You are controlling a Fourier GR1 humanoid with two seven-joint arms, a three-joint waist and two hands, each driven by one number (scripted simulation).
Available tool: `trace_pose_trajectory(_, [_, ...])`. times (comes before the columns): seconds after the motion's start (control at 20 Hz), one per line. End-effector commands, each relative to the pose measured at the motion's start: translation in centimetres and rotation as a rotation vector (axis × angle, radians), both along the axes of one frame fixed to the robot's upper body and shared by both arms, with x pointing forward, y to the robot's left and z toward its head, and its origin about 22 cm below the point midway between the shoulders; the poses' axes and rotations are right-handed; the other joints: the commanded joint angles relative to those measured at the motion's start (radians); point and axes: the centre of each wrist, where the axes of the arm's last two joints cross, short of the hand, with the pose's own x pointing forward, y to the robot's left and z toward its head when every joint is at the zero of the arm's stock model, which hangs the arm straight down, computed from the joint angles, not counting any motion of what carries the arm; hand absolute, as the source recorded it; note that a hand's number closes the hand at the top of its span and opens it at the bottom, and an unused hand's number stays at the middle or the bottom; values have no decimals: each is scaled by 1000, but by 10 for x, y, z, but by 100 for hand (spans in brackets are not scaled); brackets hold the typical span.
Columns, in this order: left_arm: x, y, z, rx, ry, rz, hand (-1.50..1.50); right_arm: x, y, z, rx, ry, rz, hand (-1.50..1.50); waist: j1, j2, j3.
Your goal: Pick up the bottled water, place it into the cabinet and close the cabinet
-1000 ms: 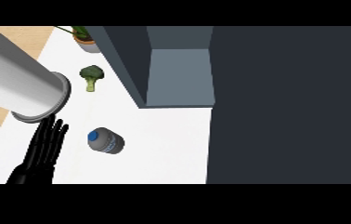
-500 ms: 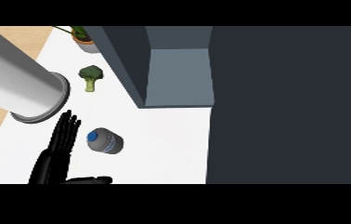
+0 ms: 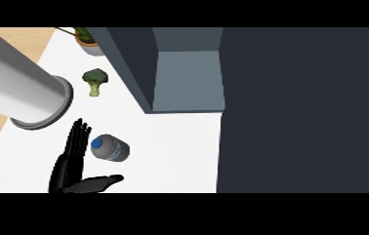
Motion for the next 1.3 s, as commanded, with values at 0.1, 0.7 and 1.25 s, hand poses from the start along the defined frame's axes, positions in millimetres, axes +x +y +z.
trace_pose_trajectory(0.1, [-4,1,-42,-90,49,-66,-150,-16,2,26,16,-36,28,-150,-7,1,-1])
trace_pose_trajectory(0.7, [21,-21,-68,-230,-4,-95,150,-22,-2,24,12,-12,-8,-150,-1,1,0])
trace_pose_trajectory(1.25, [21,-39,-82,-346,-22,-96,150,-22,-9,9,6,-18,14,-150,-7,4,-1])
